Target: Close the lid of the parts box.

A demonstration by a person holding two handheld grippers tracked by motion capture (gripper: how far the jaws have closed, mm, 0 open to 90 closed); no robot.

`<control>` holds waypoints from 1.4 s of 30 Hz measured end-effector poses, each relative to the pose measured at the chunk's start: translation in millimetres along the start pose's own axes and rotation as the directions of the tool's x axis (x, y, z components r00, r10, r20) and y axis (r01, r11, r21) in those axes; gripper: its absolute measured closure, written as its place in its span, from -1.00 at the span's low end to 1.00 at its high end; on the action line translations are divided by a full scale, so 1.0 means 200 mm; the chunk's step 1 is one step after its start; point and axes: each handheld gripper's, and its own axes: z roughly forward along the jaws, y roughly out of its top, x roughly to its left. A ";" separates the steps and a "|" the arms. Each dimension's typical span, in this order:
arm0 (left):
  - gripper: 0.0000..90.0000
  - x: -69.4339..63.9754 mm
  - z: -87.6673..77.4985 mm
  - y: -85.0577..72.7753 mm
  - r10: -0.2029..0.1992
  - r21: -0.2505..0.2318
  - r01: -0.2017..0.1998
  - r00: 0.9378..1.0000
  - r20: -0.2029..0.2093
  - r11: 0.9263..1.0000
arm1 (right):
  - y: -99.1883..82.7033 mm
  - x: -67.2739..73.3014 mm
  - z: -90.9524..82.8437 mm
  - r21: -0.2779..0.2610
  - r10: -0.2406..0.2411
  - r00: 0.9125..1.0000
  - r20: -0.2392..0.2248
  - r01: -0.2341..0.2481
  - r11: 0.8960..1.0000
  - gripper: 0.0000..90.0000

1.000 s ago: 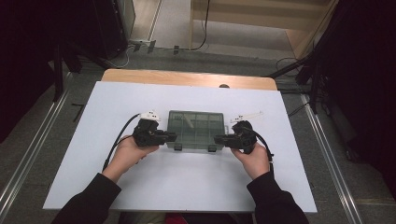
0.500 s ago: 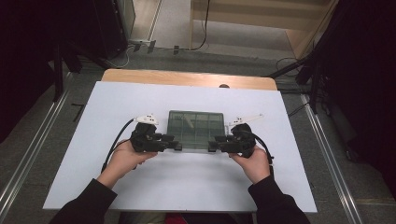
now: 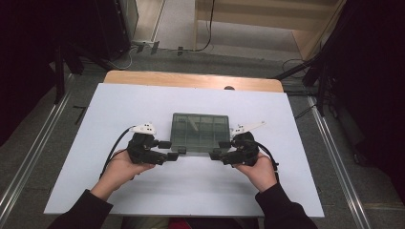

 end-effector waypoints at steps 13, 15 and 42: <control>-0.36 -0.01 -0.03 -0.07 0.041 -0.008 -0.041 0.998 -0.038 0.999 | -0.04 0.02 0.00 -0.009 -0.029 0.999 -0.016 0.029 1.000 -0.37; -0.42 -0.01 -0.03 -0.08 0.048 0.000 -0.048 0.998 -0.046 0.999 | -0.05 0.02 -0.01 -0.014 -0.030 0.999 -0.025 0.030 0.999 -0.38; -0.42 0.00 -0.20 -0.26 0.037 -0.017 -0.039 0.994 -0.103 0.999 | -0.20 0.04 -0.04 -0.006 -0.038 0.999 -0.023 0.038 0.999 -0.47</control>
